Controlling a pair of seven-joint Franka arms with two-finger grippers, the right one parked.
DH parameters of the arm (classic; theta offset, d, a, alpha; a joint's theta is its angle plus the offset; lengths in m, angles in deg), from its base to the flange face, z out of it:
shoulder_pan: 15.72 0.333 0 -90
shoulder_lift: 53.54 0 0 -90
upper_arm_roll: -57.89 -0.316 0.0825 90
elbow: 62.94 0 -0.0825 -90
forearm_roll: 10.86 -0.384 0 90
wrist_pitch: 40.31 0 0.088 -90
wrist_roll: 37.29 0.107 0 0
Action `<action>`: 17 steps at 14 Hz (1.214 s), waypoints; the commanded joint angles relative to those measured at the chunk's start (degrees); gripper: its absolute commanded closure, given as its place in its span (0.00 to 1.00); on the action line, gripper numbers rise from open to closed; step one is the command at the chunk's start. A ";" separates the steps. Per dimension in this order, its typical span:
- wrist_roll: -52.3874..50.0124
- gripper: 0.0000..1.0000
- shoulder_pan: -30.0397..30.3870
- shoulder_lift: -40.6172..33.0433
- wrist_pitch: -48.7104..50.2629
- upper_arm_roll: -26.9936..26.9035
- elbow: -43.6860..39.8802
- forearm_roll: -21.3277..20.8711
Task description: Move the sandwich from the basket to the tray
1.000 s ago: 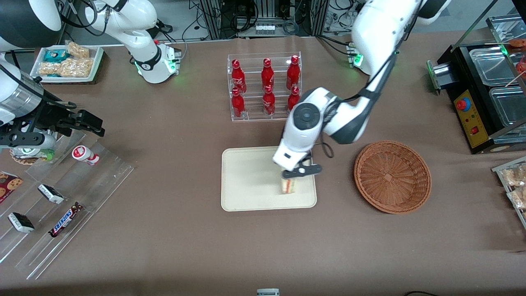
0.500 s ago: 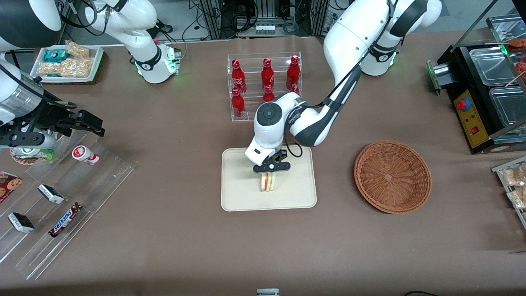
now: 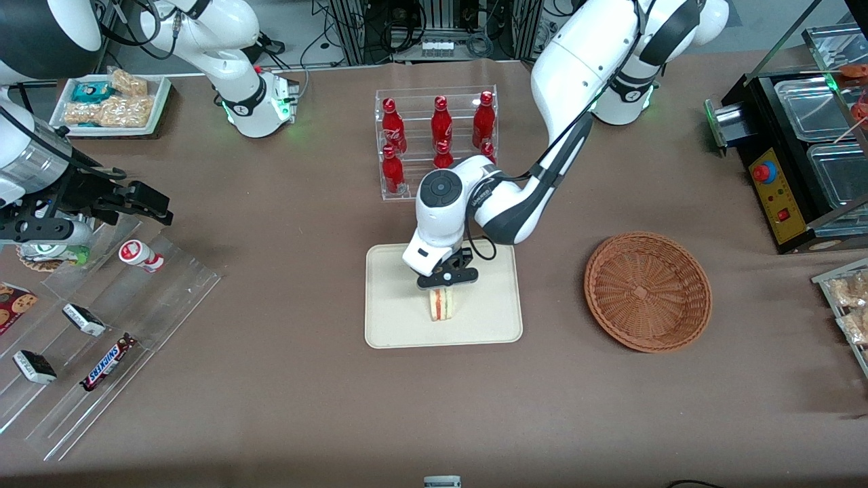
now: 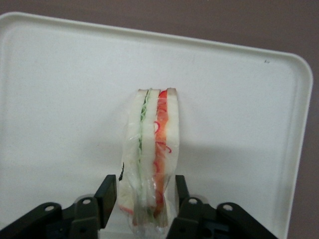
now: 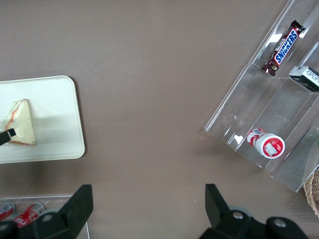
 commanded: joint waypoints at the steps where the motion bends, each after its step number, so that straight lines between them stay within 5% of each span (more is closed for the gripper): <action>1: -1.13 0.00 1.03 -6.59 4.98 -0.73 0.48 -1.17; 7: 2.30 0.00 9.20 -18.64 19.04 -0.46 0.92 1.99; 11: 15.54 0.00 18.33 -23.21 29.50 -0.37 1.89 5.49; 17: 31.54 0.00 28.80 -33.49 30.58 -0.46 13.04 7.08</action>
